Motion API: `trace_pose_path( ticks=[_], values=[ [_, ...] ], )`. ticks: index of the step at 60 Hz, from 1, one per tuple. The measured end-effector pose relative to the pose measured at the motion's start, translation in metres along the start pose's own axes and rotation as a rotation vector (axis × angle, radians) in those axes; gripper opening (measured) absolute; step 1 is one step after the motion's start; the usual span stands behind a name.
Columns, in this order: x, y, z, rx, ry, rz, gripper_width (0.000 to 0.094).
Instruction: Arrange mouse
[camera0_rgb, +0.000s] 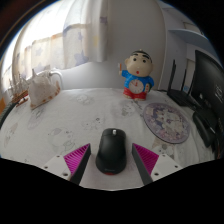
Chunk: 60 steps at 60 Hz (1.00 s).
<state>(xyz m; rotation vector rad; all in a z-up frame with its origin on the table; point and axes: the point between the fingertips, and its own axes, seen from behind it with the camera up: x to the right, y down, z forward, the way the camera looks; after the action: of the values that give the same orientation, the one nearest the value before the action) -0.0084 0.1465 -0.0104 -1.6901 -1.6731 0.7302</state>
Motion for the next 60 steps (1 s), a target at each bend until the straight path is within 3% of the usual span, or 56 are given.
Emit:
trace_pose_path(
  ticks=[16, 18, 19, 20, 31, 39, 51, 60],
  values=[
    [-0.012, -0.01, 0.022, -0.031, -0.044, 0.016, 0.0819],
    [-0.008, -0.01, 0.023, -0.032, -0.033, 0.018, 0.0722],
    [-0.006, -0.011, 0.023, -0.032, -0.024, 0.017, 0.0573],
    [-0.007, -0.012, 0.023, -0.027, -0.021, 0.016, 0.0481],
    [-0.012, -0.026, 0.013, -0.028, -0.078, -0.004, 0.0443],
    [0.01, -0.08, -0.012, 0.007, -0.107, 0.008, 0.0442],
    [0.124, -0.159, -0.008, 0.104, -0.01, 0.028, 0.0439],
    [0.201, -0.13, 0.053, 0.045, 0.043, 0.026, 0.044]
  ],
)
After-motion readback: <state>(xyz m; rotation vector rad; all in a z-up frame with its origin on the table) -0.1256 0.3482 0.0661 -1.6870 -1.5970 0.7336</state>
